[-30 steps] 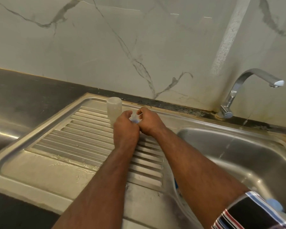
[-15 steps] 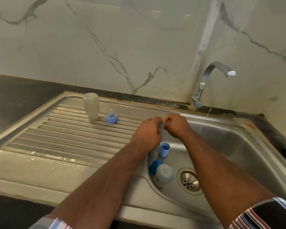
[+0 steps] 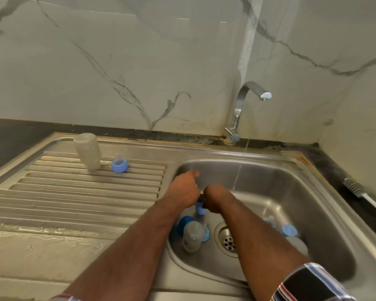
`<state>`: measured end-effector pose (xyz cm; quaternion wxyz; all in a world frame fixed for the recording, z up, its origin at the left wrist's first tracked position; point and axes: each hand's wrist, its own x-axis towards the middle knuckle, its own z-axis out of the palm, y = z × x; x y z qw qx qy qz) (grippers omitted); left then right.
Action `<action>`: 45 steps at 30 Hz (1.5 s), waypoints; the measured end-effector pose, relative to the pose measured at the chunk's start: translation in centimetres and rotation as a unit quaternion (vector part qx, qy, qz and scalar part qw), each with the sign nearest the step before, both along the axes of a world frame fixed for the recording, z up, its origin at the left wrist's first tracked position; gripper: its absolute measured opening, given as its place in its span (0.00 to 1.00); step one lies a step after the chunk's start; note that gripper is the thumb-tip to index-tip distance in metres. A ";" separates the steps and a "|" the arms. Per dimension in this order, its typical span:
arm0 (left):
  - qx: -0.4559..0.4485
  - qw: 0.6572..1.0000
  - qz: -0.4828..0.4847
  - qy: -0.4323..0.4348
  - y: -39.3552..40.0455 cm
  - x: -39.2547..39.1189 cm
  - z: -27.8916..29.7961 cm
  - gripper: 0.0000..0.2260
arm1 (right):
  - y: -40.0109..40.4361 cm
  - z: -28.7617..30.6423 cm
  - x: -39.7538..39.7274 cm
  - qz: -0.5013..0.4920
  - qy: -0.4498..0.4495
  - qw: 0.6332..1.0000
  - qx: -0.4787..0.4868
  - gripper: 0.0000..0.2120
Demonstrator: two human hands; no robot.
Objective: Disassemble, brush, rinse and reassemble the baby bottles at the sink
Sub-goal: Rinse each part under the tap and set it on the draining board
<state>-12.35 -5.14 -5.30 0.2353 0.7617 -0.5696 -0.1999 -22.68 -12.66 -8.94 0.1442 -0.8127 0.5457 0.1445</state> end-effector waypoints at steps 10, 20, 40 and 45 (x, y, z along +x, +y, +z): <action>-0.042 0.987 -0.085 0.129 -3.2 -6.7 1.4 0.17 | -2.0 7.1 -9.8 -0.167 -0.346 0.911 -0.151 0.05; -0.171 0.897 0.000 0.408 -6.0 -10.5 0.1 0.14 | -2.2 6.5 -11.0 -0.200 -0.537 0.809 -0.129 0.24; -0.136 0.712 0.064 0.685 -8.7 -10.9 2.0 0.13 | -4.0 6.8 -8.3 -0.229 -0.611 0.756 -0.050 0.18; -0.111 0.685 0.049 0.719 -8.5 -10.3 2.2 0.13 | -4.6 6.5 -9.4 -0.190 -0.581 0.774 -0.163 0.09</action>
